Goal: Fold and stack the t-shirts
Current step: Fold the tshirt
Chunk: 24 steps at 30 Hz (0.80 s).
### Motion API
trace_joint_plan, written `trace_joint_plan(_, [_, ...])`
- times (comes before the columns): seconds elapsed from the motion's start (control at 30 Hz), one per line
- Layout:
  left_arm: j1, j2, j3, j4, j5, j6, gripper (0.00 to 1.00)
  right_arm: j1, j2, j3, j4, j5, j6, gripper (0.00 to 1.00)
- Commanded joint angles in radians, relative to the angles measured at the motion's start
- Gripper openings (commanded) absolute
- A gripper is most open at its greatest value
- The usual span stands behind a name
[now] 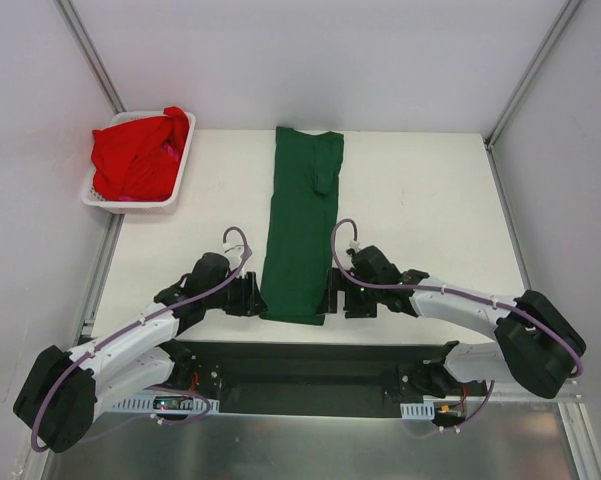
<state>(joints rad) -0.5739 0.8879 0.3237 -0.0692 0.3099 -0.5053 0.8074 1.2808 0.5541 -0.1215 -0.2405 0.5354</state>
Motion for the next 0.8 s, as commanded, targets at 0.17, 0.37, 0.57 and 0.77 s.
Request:
trace_joint_plan(0.17, [0.006,0.000,-0.009,-0.024,-0.003,-0.002,0.43,0.035,0.061,0.030,0.072,0.007,0.031,0.87])
trace_joint_plan(0.37, [0.006,0.025,-0.002,-0.023,-0.014,0.004,0.43,0.053,0.080,0.030,0.088,0.026,0.052,0.77])
trace_joint_plan(0.57, [0.006,0.071,0.017,-0.017,-0.003,0.010,0.43,0.062,0.078,0.003,0.115,0.053,0.086,0.74])
trace_joint_plan(0.77, [0.006,0.100,0.025,0.006,0.000,0.005,0.43,0.067,0.083,-0.020,0.155,0.082,0.120,0.70])
